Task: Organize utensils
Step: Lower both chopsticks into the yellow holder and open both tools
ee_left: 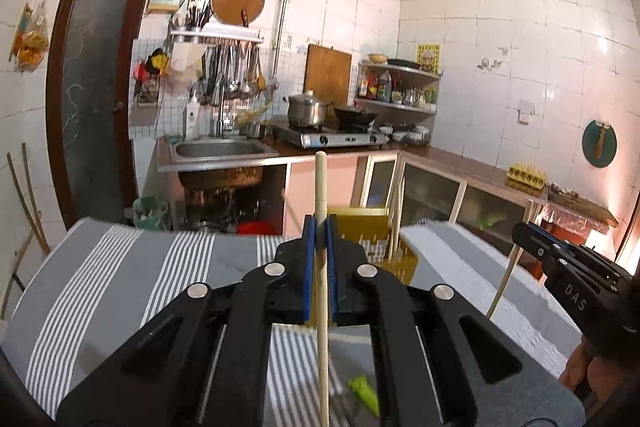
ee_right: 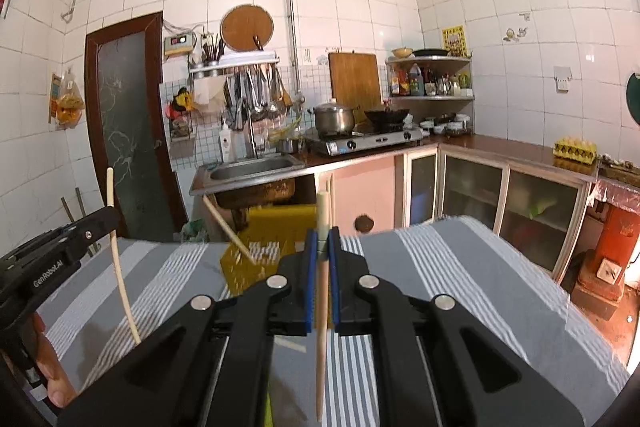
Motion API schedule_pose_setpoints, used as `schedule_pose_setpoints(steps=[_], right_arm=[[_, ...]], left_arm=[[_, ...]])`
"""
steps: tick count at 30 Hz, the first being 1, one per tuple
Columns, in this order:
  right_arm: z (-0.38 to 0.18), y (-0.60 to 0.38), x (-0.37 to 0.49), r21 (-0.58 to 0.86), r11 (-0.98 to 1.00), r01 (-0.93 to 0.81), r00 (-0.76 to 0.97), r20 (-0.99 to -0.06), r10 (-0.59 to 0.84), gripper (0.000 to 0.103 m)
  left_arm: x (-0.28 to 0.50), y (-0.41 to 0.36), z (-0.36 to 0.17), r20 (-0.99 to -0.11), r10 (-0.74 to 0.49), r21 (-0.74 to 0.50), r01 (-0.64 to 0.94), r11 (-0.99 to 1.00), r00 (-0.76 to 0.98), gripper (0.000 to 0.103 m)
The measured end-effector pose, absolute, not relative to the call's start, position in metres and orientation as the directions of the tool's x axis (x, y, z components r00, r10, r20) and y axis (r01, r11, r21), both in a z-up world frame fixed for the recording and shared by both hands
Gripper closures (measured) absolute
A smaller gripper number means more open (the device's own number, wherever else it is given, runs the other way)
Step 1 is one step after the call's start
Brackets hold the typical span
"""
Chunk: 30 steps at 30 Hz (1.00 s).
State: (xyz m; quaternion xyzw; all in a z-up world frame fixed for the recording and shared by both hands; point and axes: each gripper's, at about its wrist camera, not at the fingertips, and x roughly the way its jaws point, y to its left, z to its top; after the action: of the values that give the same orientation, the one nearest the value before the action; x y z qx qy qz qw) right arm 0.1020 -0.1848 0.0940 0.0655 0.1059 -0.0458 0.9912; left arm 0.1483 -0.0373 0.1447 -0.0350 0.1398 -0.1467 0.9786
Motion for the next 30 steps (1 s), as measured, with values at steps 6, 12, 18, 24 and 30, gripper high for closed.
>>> schedule_pose_setpoints(steps=[6, 12, 18, 24, 30], right_arm=[[0.139, -0.191, 0.133, 0.109, 0.990, 0.095, 0.985, -0.153, -0.078, 0.097], [0.183, -0.192, 0.172, 0.087, 0.992, 0.093, 0.994, -0.071, -0.087, 0.097], [0.204, -0.188, 0.218, 0.074, 0.994, 0.079, 0.997, -0.029, -0.077, 0.097], [0.182, -0.186, 0.259, 0.062, 0.996, 0.061, 0.997, -0.059, -0.058, 0.097], [0.139, -0.192, 0.284, 0.078, 0.996, 0.046, 0.986, -0.162, -0.033, 0.097]], left_arm=[[0.185, -0.052, 0.180, -0.206, -0.308, -0.115, 0.289, 0.950, 0.929, 0.099], [0.224, -0.066, 0.210, -0.140, -0.300, -0.108, 0.286, 0.952, 0.944, 0.099], [0.260, -0.076, 0.220, -0.101, -0.305, -0.118, 0.293, 0.949, 0.947, 0.099], [0.291, -0.084, 0.193, -0.134, -0.306, -0.123, 0.290, 0.949, 0.943, 0.099], [0.321, -0.084, 0.147, -0.217, -0.311, -0.161, 0.280, 0.946, 0.925, 0.099]])
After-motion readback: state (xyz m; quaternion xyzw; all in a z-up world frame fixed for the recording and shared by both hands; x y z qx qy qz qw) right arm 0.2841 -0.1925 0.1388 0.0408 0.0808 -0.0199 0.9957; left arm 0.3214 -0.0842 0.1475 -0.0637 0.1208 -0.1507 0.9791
